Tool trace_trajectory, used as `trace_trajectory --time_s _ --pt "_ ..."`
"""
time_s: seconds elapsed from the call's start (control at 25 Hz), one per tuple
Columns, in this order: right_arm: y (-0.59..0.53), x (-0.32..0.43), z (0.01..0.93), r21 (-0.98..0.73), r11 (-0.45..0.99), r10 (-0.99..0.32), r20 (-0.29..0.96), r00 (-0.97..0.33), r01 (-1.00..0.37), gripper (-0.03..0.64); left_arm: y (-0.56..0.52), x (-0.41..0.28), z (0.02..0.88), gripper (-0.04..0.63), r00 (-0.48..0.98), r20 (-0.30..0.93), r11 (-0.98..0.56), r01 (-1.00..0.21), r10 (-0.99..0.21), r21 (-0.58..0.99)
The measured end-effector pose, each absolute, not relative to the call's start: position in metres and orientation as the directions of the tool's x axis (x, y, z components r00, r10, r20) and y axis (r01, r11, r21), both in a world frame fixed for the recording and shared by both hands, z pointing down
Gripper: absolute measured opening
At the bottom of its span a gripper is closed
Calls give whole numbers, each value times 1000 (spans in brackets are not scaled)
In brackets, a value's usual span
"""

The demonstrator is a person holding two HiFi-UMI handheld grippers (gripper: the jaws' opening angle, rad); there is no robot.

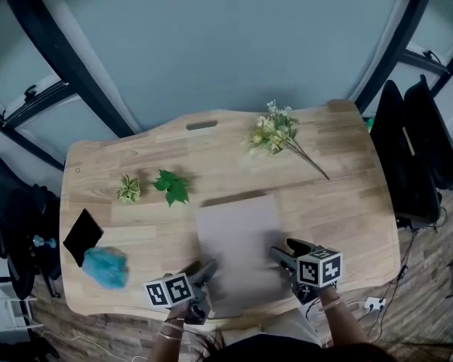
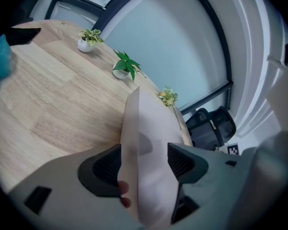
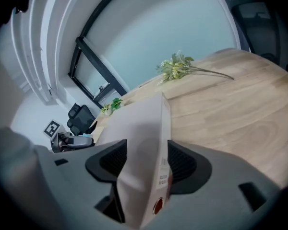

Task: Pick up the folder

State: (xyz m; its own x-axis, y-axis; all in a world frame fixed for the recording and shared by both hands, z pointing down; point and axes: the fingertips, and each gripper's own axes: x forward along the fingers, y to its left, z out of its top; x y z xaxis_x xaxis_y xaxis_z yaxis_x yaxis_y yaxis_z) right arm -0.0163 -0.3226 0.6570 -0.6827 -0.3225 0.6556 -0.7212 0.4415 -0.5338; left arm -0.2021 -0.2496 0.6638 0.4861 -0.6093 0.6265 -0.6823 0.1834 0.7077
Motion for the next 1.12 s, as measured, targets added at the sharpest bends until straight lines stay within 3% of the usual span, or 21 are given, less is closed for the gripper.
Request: trace_trajectory --time_s 0.64,1.12 --pt "-313 -30 685 -709 353 -117 615 -780 -611 319 -245 -191 689 302 487 668 261 -662 -563 703" --pt "-310 -31 695 -725 339 -53 621 -782 -600 324 -246 -184 700 322 587 661 246 -632 -468 735"
